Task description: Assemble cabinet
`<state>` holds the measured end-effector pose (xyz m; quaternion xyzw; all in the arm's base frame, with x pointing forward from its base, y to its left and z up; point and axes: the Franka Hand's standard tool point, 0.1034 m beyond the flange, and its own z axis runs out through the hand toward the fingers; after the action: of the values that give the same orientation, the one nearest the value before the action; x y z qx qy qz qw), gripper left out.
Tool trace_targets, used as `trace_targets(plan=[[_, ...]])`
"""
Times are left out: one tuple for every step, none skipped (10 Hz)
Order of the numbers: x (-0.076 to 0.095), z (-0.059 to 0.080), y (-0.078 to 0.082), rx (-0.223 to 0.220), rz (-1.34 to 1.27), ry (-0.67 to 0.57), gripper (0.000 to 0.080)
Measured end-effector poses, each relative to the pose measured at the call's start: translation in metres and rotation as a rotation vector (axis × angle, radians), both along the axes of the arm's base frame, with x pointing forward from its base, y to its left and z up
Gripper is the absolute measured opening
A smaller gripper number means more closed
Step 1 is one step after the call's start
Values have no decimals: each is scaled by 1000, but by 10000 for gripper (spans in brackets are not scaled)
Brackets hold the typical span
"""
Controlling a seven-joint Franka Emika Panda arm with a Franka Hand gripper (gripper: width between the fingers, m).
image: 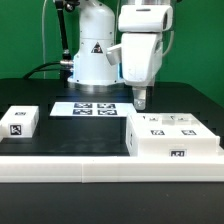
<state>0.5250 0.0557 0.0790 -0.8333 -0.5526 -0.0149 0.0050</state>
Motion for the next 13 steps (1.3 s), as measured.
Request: trace_targets(plan=[[-2, -3, 1, 20, -142, -9, 797], [-6, -5, 5, 31, -284, -9, 797], [-7, -5, 11, 42, -396, -19, 797], [-10, -8, 13, 50, -472, -9, 797], [-10, -9, 12, 66, -543, 1, 797], [-8, -8, 12, 83, -611, 8, 797], [-9, -8, 14, 89, -684, 15, 797], [-9, -8, 15, 92, -750, 20, 797], [-10, -8, 18, 97, -841, 21, 797], [-15, -10, 25, 101, -967, 26, 797], [-21, -11, 34, 93, -1061, 34, 797], [-26, -14, 38, 82, -1150, 41, 797], [-28, -17, 40, 84, -1225, 37, 797]])
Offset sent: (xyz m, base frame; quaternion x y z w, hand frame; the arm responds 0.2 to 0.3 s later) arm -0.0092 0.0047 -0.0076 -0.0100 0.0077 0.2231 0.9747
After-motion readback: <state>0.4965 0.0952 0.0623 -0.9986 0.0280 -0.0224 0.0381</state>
